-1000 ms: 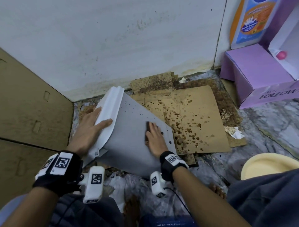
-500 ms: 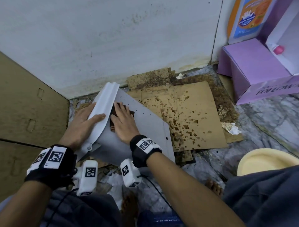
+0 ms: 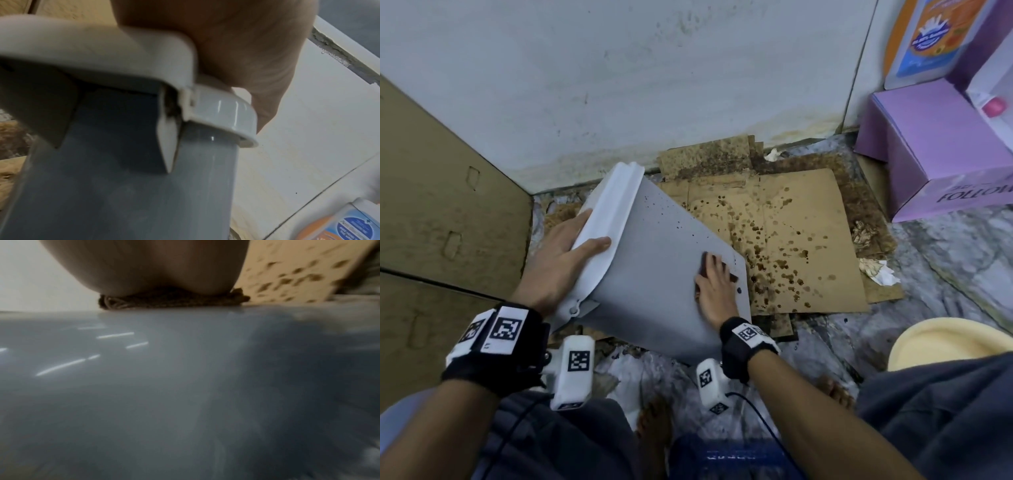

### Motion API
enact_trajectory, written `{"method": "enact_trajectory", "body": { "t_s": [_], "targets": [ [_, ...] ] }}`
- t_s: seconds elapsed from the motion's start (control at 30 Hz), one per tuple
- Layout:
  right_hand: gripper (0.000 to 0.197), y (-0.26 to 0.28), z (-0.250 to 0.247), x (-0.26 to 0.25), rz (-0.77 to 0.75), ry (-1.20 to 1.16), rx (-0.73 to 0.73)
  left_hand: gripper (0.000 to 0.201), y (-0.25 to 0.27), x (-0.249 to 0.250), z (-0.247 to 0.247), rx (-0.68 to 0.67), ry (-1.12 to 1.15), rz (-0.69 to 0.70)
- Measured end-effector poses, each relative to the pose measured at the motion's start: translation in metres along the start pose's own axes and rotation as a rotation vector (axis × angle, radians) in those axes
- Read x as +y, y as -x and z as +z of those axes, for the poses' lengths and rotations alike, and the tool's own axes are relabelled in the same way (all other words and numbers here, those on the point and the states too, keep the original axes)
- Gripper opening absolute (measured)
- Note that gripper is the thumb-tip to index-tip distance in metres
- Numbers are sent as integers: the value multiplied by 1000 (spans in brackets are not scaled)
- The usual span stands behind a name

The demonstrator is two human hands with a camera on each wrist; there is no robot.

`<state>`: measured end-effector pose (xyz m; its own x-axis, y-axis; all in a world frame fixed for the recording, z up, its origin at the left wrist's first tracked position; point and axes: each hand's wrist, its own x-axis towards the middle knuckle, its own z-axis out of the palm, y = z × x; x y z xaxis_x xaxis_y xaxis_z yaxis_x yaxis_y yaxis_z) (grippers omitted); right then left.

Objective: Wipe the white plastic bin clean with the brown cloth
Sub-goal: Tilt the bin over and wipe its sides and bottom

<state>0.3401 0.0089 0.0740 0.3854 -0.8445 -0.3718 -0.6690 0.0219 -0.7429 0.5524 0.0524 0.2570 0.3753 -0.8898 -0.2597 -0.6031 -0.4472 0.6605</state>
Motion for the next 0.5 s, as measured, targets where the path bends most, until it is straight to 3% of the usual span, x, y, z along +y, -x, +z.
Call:
{"method": "enact_trajectory", "body": {
  "t_s": [0.1,0.23,0.3,0.4,0.5],
  "targets": [
    [40,9,-14,-68,-287,-29,7,72,1,0,2,32,3,-16],
    [55,11,-17,-116,-409,-228,-31,75,0,-8,-4,-2,40,-27],
    [54,7,-13,-101,-417,-217,-39,68,-1,-15,-8,4,69,-45],
    [51,2,-12,-46,-298,-152,13,63,1,-19,-10,0,88,-32],
    [39,3,-13,28,-143,176,2,60,5,-14,-7,29,117,-23]
  ]
}}
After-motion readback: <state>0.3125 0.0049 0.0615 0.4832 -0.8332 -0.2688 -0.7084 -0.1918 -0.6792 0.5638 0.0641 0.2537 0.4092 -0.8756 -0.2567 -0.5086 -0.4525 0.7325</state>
